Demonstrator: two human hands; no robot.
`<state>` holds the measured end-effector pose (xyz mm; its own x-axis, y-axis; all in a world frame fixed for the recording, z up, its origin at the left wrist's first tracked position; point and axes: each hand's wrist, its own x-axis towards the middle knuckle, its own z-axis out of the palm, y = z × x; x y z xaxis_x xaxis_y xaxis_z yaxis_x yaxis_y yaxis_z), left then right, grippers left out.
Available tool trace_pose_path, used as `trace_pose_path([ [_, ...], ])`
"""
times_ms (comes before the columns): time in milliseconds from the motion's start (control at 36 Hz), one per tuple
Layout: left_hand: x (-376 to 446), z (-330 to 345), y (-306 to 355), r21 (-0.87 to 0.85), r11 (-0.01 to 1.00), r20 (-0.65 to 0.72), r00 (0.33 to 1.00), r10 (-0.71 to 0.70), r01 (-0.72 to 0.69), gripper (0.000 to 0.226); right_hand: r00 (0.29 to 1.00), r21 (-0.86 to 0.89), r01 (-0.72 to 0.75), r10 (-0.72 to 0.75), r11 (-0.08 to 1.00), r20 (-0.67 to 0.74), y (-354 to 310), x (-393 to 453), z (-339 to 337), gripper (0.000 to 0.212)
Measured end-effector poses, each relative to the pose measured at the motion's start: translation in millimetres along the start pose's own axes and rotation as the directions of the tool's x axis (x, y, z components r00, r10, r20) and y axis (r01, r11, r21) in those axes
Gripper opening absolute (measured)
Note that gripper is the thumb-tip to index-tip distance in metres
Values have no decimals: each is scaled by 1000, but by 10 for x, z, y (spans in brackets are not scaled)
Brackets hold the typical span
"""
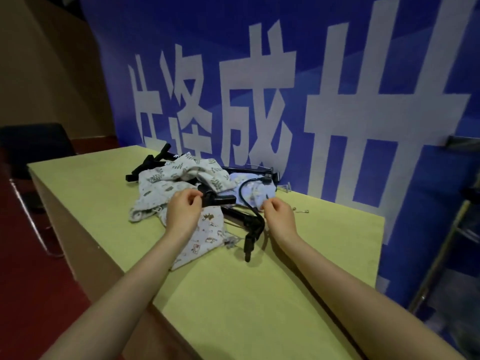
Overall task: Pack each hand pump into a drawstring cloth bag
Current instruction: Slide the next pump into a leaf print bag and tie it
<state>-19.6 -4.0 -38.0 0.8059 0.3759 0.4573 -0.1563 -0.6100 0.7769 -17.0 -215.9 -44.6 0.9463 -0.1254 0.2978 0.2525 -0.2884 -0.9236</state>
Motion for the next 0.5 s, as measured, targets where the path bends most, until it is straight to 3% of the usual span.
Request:
trace_pose_path([
  [111, 145, 90, -172, 26, 1000, -51, 999, -16, 17, 20, 998, -61, 14, -11, 998, 58, -103, 361, 173, 33],
  [250, 224, 164, -372, -43, 982, 48, 983, -179, 182, 19, 965, -263, 108, -37, 959, 260, -208, 829, 519, 28],
  [389, 255, 191, -418, -32, 988, 71, 986, -150, 153, 34, 954, -404, 82, 46, 911, 297, -92, 1235, 912, 70],
  [500, 284, 172, -455, -61, 982, 97, 980, -173, 179, 44, 953, -414, 107, 26, 904, 303, -8, 1376, 1107, 33],
])
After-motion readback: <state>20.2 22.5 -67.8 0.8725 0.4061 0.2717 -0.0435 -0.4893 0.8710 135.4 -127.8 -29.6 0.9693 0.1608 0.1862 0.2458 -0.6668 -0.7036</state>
